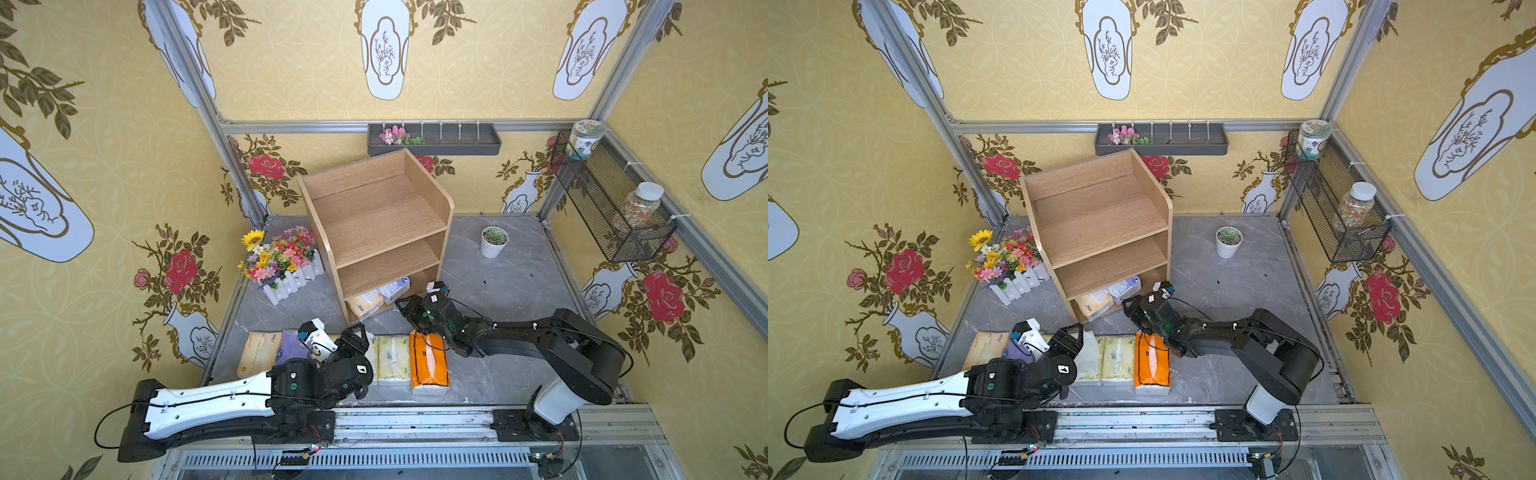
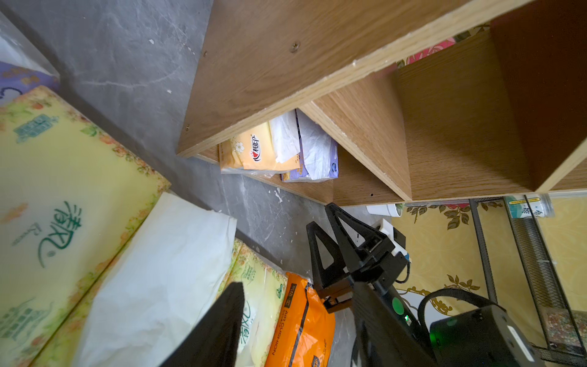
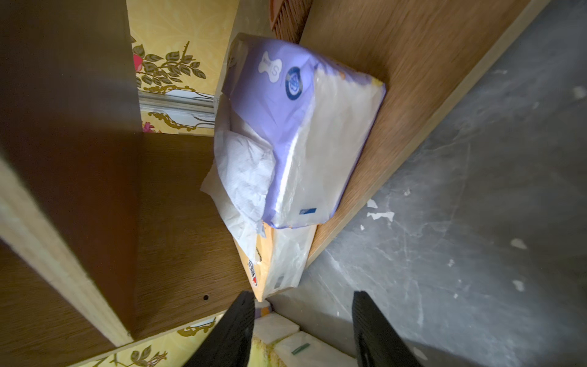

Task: Remove the tissue boxes from the shelf
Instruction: Pick up a box of tissues from the shelf.

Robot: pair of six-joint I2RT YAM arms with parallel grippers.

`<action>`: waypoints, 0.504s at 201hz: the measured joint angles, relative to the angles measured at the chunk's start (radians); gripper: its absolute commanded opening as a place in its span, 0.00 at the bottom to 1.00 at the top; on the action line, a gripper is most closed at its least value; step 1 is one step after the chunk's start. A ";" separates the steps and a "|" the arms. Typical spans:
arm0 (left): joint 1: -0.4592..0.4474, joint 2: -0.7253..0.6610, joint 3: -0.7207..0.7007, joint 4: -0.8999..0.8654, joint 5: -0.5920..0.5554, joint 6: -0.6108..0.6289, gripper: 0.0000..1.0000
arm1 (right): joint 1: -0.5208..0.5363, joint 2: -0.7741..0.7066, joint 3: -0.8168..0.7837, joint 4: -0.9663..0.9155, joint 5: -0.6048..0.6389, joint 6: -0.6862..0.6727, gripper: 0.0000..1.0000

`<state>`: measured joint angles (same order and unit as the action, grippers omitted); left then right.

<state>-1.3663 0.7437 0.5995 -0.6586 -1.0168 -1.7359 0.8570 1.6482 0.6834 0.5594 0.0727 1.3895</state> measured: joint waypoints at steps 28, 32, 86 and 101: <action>0.000 -0.004 -0.006 0.002 0.000 0.000 0.60 | 0.000 0.044 0.000 0.076 0.023 0.039 0.50; 0.000 -0.004 -0.006 0.002 0.000 0.000 0.60 | 0.000 0.051 0.000 0.087 0.022 0.050 0.50; 0.000 -0.004 -0.006 0.010 0.000 0.000 0.59 | -0.006 0.131 0.008 0.182 0.022 0.090 0.45; 0.000 -0.003 -0.006 0.013 0.000 -0.002 0.58 | -0.006 0.138 0.010 0.204 0.022 0.095 0.45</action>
<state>-1.3663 0.7403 0.5934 -0.6453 -1.0168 -1.7382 0.8509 1.7866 0.6937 0.7639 0.0944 1.4845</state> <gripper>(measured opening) 0.587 0.452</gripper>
